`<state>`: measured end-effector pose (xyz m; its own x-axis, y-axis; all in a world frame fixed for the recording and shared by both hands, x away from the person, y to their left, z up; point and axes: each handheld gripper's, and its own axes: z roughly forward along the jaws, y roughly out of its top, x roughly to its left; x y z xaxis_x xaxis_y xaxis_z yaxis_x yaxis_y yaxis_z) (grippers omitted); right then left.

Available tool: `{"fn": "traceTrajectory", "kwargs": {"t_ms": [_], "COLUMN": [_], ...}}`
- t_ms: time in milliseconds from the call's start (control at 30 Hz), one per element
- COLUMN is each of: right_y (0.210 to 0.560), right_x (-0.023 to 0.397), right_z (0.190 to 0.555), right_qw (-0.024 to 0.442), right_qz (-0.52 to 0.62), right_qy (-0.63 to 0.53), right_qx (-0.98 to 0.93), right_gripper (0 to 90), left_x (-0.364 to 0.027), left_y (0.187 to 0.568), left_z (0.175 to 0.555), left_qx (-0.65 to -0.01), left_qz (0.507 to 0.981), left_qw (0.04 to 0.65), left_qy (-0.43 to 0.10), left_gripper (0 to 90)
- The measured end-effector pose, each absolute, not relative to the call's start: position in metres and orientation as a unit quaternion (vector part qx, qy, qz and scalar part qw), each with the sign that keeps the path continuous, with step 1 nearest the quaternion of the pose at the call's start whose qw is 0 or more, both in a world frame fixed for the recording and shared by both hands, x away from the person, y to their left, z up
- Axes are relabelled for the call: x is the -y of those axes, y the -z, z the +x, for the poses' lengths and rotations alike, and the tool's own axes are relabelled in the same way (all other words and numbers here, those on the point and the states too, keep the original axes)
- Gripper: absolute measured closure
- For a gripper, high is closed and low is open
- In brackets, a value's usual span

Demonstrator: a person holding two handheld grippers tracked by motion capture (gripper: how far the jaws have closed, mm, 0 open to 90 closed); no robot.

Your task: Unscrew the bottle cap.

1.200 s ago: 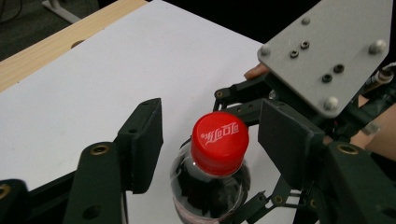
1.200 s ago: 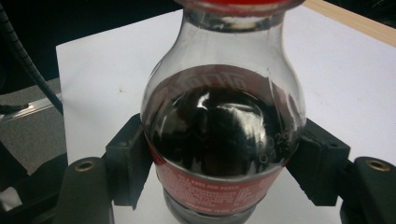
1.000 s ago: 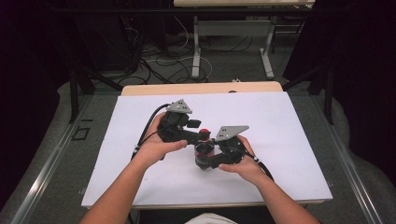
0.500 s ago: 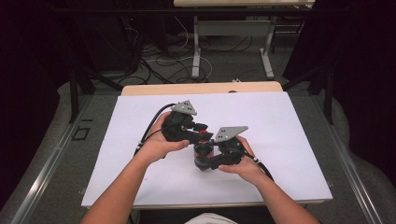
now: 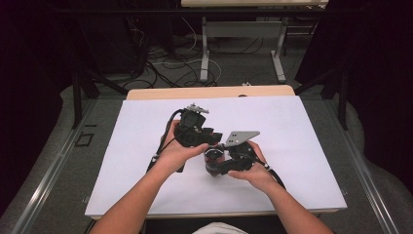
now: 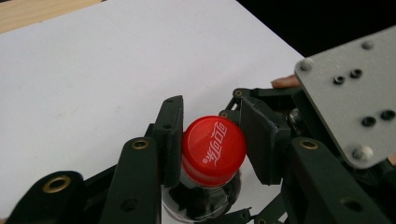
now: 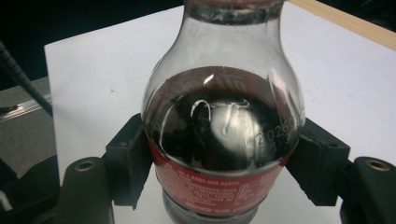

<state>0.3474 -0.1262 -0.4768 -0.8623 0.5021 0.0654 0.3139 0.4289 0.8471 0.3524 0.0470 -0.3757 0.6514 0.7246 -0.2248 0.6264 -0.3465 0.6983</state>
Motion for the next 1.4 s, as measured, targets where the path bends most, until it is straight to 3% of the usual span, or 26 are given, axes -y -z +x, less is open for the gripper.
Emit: {"fn": "traceTrajectory", "kwargs": {"t_ms": [233, 267, 433, 633, 1100, 1400], "right_y": [0.477, 0.477, 0.477, 0.476, 0.475, 0.477], "right_x": [0.128, 0.128, 0.129, 0.129, 0.126, 0.126], "right_z": [0.348, 0.348, 0.349, 0.349, 0.345, 0.346], "right_qw": [0.100, 0.105, 0.104, 0.095, 0.084, 0.086], "right_qz": [0.248, 0.247, 0.247, 0.234, 0.223, 0.222], "right_qy": [-0.473, -0.476, -0.478, -0.488, -0.480, -0.478], "right_qx": [-0.839, -0.837, -0.836, -0.836, -0.844, -0.846], "right_gripper": [29.8, 29.8, 29.8, 29.8, 29.8, 29.8], "left_x": [-0.044, -0.045, -0.056, -0.068, -0.076, -0.064], "left_y": [0.374, 0.374, 0.370, 0.369, 0.380, 0.382], "left_z": [0.354, 0.355, 0.358, 0.359, 0.368, 0.366], "left_qx": [-0.422, -0.417, -0.365, -0.291, -0.247, -0.243], "left_qz": [0.815, 0.813, 0.821, 0.840, 0.861, 0.867], "left_qw": [0.392, 0.403, 0.435, 0.456, 0.444, 0.434], "left_qy": [-0.054, -0.048, -0.061, -0.043, -0.025, -0.022], "left_gripper": [60.9, 57.3, 44.0, 39.8, 44.5, 59.4]}}
